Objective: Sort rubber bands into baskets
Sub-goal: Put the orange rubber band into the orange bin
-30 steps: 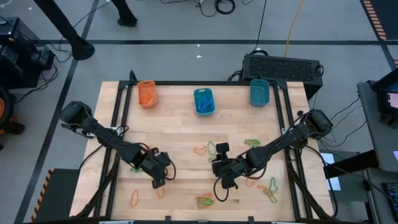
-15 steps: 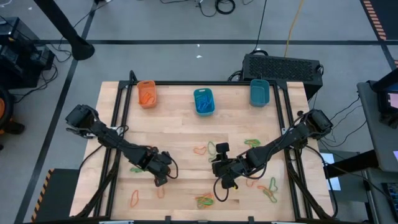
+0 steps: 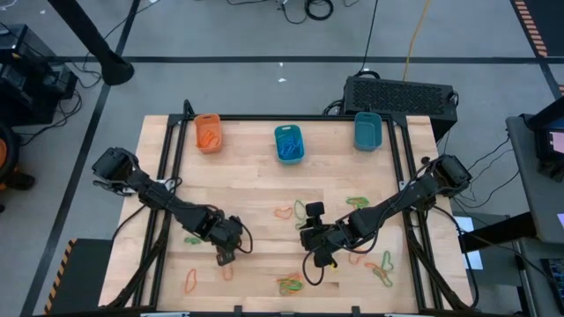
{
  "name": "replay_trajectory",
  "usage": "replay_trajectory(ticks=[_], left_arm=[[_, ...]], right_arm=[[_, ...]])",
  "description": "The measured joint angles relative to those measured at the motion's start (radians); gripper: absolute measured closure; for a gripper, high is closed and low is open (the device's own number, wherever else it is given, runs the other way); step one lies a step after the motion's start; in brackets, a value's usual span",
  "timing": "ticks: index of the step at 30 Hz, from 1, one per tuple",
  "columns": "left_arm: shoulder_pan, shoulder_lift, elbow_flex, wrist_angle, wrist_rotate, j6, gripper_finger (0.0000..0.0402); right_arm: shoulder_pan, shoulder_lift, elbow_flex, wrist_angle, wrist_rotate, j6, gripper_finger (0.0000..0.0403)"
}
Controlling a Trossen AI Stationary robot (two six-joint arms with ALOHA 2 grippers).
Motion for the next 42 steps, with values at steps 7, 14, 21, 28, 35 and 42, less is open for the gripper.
replay_trajectory(ticks=[7, 14, 21, 28, 35, 42], left_arm=[[0.001, 0.000, 0.000, 0.000, -0.046, 0.030, 0.0390], [0.006, -0.001, 0.052, -0.033, -0.042, 0.090, 0.0394], [-0.014, -0.036, 0.177, -0.178, 0.013, 0.137, 0.0396], [-0.080, -0.067, 0.197, -0.179, 0.060, 0.073, 0.0393], [-0.134, -0.050, 0.179, -0.166, 0.019, 0.053, 0.0380], [-0.134, -0.051, 0.181, -0.164, -0.009, 0.054, 0.0315]], right_arm=[[0.000, 0.000, 0.000, 0.000, 0.001, 0.000, 0.0259], [0.000, 0.000, 0.000, 0.000, 0.002, 0.000, 0.0259], [0.000, 0.000, 0.000, 0.000, 0.000, 0.000, 0.0259], [0.000, 0.000, 0.000, 0.007, -0.001, 0.000, 0.0259], [0.000, 0.000, 0.000, 0.017, -0.002, 0.000, 0.0259], [0.000, 0.000, 0.000, 0.032, -0.002, -0.004, 0.0259]])
